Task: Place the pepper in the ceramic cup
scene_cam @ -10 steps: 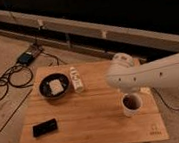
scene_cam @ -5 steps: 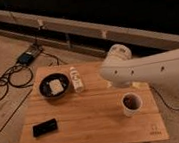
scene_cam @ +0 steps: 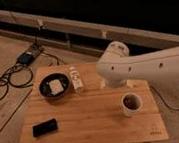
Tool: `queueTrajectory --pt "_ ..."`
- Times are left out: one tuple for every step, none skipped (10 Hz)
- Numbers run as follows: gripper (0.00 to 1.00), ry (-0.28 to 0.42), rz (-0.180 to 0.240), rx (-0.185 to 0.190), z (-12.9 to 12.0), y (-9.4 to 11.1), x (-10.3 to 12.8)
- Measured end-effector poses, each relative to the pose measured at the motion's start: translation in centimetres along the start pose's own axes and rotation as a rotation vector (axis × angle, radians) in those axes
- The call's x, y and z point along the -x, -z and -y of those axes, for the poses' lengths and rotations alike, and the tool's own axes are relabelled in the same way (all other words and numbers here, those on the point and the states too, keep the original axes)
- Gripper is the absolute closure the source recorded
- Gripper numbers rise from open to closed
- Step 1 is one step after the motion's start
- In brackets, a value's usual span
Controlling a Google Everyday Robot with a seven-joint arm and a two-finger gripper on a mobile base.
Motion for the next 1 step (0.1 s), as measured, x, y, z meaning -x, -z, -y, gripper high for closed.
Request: queueTrajectory --pt "0.20 0.000 0.000 0.000 -0.02 0.00 -0.01"
